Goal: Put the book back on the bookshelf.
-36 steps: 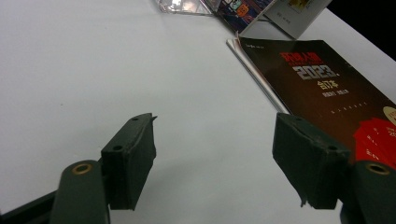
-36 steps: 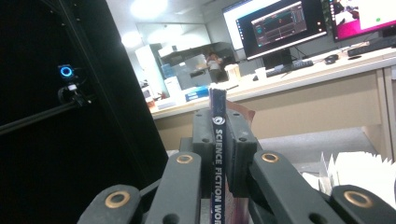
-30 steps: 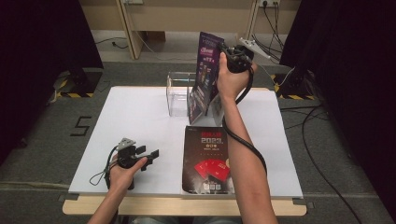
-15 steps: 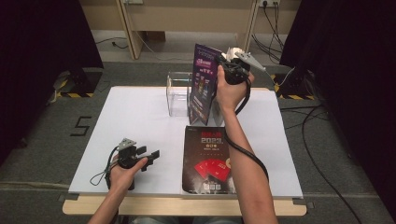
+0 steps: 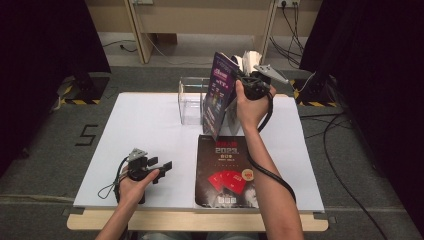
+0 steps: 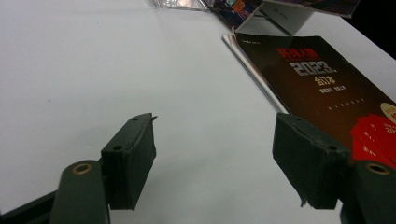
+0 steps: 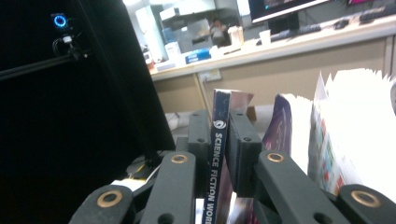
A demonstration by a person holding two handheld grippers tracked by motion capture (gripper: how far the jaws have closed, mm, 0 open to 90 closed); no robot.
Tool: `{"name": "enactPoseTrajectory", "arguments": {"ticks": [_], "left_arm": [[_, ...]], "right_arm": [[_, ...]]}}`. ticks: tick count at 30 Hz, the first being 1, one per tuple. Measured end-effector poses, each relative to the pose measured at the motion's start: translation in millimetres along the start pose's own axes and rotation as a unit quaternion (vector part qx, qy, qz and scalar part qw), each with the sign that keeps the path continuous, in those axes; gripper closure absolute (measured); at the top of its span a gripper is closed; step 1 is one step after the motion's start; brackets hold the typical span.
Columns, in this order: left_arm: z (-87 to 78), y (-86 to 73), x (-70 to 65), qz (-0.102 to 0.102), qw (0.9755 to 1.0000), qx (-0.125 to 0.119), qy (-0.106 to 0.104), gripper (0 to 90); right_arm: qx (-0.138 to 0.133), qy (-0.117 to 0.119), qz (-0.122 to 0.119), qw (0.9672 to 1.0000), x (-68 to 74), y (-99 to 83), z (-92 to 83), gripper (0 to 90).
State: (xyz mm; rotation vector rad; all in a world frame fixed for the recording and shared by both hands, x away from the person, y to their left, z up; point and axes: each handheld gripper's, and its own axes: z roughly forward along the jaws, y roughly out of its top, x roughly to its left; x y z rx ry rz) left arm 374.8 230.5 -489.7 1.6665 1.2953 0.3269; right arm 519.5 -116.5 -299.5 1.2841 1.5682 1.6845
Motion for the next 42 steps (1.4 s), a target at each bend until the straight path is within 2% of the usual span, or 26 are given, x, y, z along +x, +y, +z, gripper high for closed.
{"name": "enactPoseTrajectory", "arguments": {"ticks": [7, 20, 32, 42], "left_arm": [[-0.3, 0.9, -1.0, 0.001, 1.0, -0.002, 0.0, 29.0], [-0.9, 1.2, -1.8, 0.003, 1.0, -0.003, 0.0, 29.0], [-0.6, 1.4, -2.4, 0.004, 1.0, -0.003, 0.0, 29.0], [-1.0, 1.5, -2.7, 0.003, 1.0, -0.004, 0.0, 29.0]], "right_arm": [[0.045, -0.004, 0.021, 0.9987, -4.5, 0.5, -9.0, 78.8], [0.09, -0.016, 0.036, 0.9952, -7.8, 2.7, -16.7, 74.3], [0.102, -0.025, 0.052, 0.9931, -9.1, -1.2, -23.7, 71.1], [0.109, -0.029, 0.041, 0.9928, -7.7, -3.7, -25.7, 72.9]]}}
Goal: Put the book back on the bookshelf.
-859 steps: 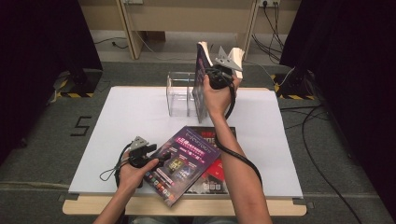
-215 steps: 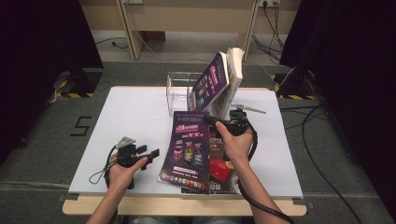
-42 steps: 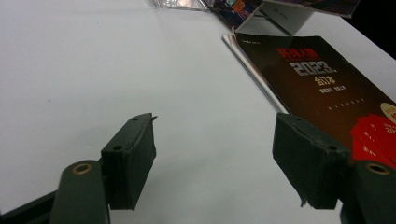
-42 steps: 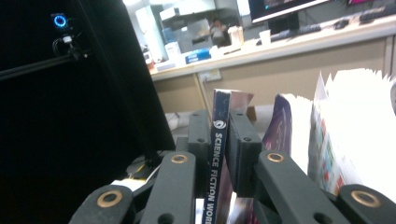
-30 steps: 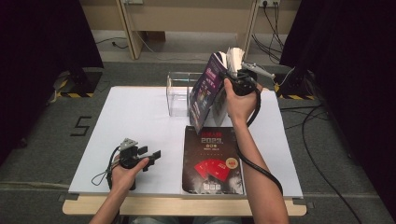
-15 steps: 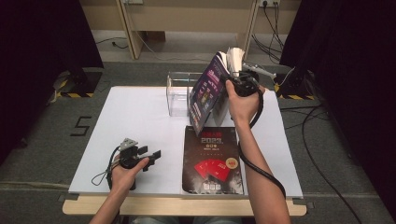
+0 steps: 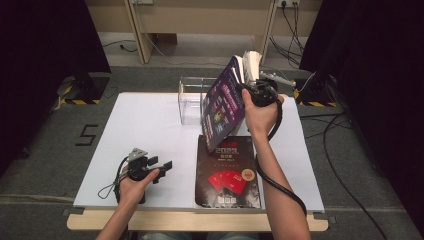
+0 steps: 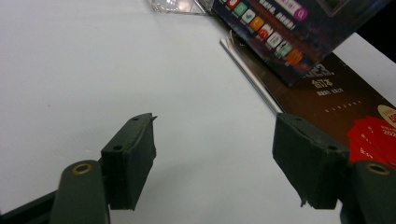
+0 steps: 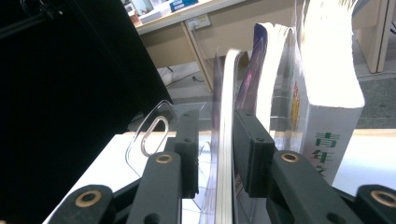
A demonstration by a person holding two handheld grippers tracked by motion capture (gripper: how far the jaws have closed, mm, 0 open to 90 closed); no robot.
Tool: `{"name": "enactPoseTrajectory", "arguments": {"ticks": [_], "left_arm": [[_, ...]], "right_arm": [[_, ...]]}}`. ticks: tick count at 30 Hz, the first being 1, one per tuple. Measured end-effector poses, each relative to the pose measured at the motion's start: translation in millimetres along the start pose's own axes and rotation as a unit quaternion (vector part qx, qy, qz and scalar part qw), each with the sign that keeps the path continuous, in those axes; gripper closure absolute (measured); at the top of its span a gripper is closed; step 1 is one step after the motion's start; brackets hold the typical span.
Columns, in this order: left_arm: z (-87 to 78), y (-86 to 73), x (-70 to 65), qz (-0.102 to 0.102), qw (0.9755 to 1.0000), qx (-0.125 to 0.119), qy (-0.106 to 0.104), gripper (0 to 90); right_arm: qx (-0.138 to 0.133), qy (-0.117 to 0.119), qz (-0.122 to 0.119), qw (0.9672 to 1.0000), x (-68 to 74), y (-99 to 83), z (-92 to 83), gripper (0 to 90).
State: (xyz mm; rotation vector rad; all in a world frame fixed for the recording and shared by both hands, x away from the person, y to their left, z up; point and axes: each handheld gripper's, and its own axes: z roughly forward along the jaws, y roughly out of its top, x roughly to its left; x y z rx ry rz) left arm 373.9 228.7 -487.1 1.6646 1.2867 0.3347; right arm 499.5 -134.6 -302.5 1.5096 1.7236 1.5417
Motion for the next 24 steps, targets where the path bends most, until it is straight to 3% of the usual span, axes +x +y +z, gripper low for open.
{"name": "enactPoseTrajectory", "arguments": {"ticks": [7, 24], "left_arm": [[0.1, 0.5, -0.9, 0.0, 1.0, -0.001, -0.001, 29.0], [-0.3, 0.4, -0.5, 0.002, 1.0, 0.0, 0.0, 29.1]], "right_arm": [[0.031, -0.003, -0.003, 0.9995, 0.1, -0.3, 1.4, 74.1], [0.066, -0.024, -0.013, 0.9974, 1.0, -4.2, 4.1, 83.0]]}}
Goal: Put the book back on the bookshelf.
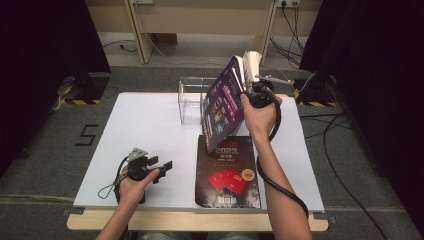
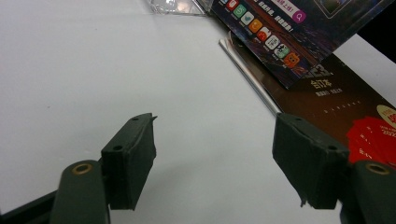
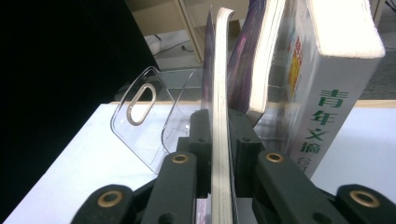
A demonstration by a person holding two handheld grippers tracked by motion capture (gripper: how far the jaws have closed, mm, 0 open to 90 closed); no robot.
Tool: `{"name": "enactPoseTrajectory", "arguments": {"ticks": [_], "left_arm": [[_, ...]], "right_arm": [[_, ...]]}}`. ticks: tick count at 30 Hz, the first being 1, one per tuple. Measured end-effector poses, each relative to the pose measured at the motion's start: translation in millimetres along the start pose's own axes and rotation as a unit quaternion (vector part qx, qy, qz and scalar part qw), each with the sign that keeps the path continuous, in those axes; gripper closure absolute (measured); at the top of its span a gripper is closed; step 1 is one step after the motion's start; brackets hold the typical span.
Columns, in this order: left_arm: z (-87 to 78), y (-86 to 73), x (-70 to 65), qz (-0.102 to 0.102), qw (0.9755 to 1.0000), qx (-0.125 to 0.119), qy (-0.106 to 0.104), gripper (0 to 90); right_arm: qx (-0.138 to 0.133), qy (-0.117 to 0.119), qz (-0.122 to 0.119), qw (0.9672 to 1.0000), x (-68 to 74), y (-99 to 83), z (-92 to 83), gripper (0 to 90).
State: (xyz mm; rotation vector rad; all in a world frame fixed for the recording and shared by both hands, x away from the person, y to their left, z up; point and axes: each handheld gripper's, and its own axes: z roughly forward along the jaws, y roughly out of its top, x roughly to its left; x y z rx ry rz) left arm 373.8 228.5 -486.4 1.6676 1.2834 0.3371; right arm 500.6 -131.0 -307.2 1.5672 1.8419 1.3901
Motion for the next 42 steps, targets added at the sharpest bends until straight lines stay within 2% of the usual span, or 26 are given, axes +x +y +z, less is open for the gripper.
{"name": "enactPoseTrajectory", "arguments": {"ticks": [15, 24, 31, 42], "left_arm": [[0.2, 0.1, -0.3, 0.001, 1.0, 0.0, -0.001, 29.2], [0.1, -0.4, 0.7, 0.001, 1.0, 0.001, -0.001, 29.2], [-0.5, -0.5, 1.6, -0.002, 1.0, -0.001, -0.001, 29.2], [0.6, -0.6, 0.6, 0.0, 1.0, 0.001, -0.002, 29.3]], "right_arm": [[0.007, -0.005, 0.006, 0.9999, 1.8, 2.0, 0.2, 84.6], [0.002, 0.008, 0.015, 0.9998, 3.8, 2.6, 0.8, 84.7], [0.0, 0.013, 0.009, 0.9999, 10.3, 7.1, 1.3, 84.7], [-0.025, 0.018, 0.007, 0.9995, 15.7, 19.5, -8.1, 84.7]]}}
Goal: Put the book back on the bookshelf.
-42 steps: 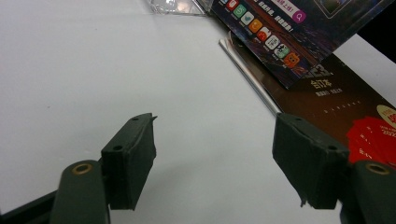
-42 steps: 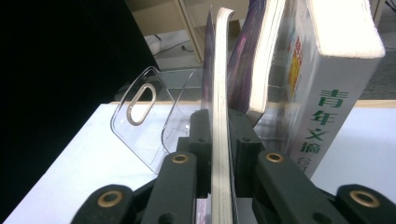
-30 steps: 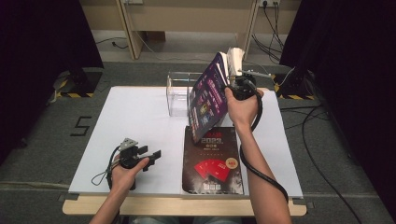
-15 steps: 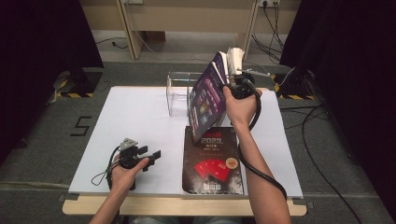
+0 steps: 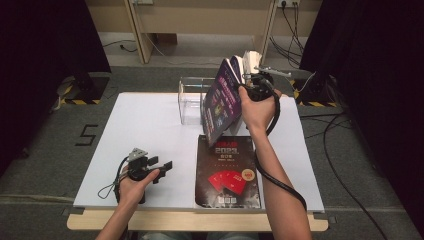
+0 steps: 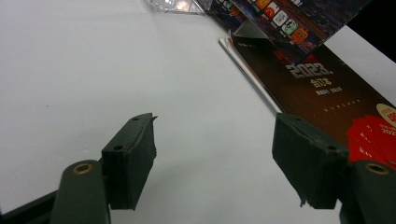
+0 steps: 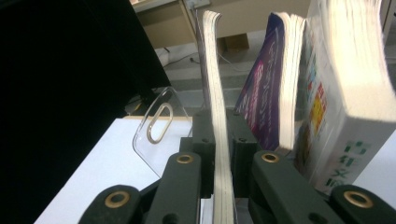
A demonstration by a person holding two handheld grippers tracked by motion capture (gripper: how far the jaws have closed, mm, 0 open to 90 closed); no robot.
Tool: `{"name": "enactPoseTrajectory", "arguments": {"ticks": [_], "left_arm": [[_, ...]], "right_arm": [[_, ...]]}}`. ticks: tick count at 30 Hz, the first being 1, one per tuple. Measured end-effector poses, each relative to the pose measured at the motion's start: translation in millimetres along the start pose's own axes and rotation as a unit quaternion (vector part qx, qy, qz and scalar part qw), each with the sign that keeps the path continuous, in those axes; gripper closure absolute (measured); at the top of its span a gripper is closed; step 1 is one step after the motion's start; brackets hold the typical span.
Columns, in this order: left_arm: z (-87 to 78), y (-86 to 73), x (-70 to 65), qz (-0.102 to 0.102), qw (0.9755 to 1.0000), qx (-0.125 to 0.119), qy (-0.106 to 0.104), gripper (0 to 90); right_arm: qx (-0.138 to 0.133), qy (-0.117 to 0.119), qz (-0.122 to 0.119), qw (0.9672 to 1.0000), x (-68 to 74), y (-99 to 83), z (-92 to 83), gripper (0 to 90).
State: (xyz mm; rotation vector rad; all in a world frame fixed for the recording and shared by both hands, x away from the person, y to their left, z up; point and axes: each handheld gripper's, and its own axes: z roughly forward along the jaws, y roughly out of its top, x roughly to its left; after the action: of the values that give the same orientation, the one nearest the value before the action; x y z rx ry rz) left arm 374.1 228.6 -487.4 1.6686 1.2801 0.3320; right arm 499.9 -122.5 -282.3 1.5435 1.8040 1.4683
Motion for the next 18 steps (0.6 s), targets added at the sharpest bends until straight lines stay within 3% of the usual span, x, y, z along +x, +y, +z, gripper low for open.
{"name": "enactPoseTrajectory", "arguments": {"ticks": [18], "left_arm": [[-1.1, 0.1, 1.7, -0.003, 1.0, -0.001, 0.001, 29.3]], "right_arm": [[-0.033, -0.004, 0.01, 0.9994, 1.4, 18.0, 0.7, 84.7]]}}
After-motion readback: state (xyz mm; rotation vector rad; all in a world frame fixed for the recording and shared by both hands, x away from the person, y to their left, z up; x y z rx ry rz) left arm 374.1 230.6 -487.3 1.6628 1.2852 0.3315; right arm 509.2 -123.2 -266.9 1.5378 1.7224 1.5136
